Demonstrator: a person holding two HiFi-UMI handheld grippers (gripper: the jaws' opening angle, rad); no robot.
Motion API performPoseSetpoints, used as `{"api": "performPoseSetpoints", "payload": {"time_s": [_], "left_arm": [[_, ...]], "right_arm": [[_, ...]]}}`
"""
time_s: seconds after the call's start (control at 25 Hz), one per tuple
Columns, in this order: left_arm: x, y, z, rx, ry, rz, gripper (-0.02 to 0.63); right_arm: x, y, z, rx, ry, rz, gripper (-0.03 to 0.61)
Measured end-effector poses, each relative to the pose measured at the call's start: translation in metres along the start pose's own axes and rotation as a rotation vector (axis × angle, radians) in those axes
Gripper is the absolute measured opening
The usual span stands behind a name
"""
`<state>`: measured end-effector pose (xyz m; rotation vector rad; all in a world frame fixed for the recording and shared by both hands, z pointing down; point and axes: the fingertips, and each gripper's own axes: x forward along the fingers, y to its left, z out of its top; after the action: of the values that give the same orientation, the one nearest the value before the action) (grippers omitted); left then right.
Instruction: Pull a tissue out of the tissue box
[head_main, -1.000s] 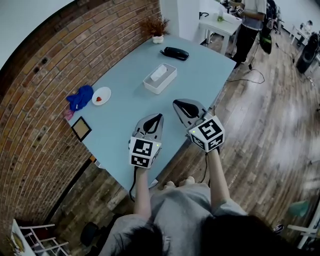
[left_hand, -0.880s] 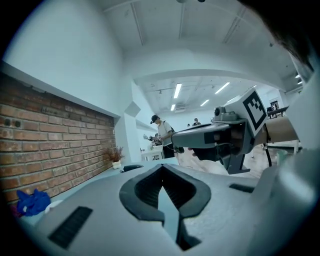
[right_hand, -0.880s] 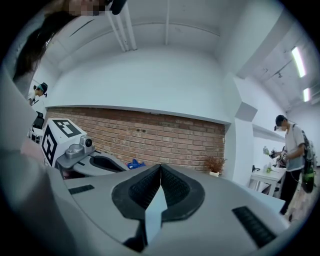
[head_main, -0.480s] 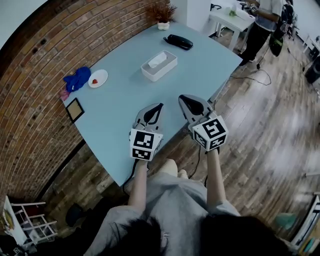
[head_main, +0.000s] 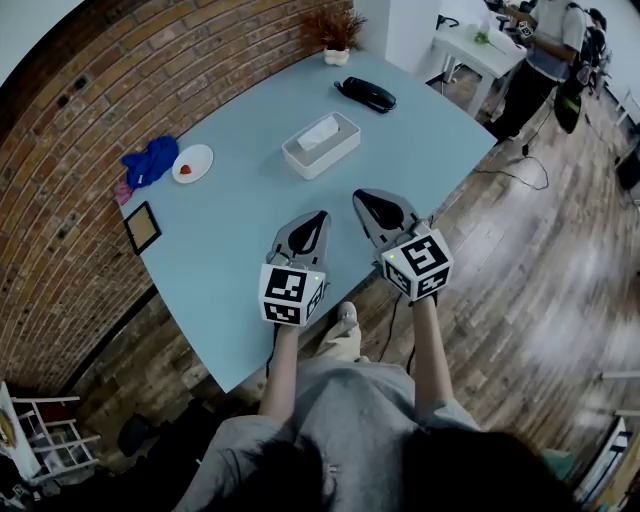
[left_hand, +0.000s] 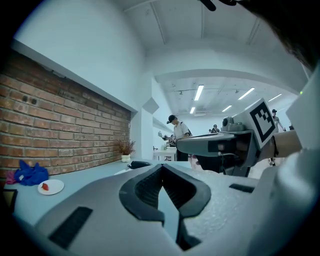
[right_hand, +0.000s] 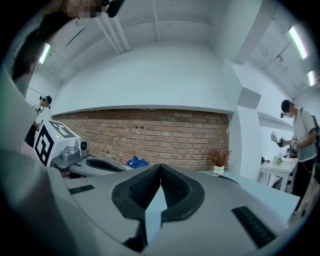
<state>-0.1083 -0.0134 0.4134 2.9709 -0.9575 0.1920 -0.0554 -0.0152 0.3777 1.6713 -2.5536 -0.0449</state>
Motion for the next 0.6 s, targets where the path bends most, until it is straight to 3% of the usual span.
{"api": "performPoseSetpoints", "payload": {"time_s": [0.6], "left_arm": [[0.09, 0.077, -0.004, -0.074, 0.003, 0.046, 0.003]], "right_arm": [[0.108, -0.067, -0.007, -0.003, 0.036, 0.178, 0.0]]}}
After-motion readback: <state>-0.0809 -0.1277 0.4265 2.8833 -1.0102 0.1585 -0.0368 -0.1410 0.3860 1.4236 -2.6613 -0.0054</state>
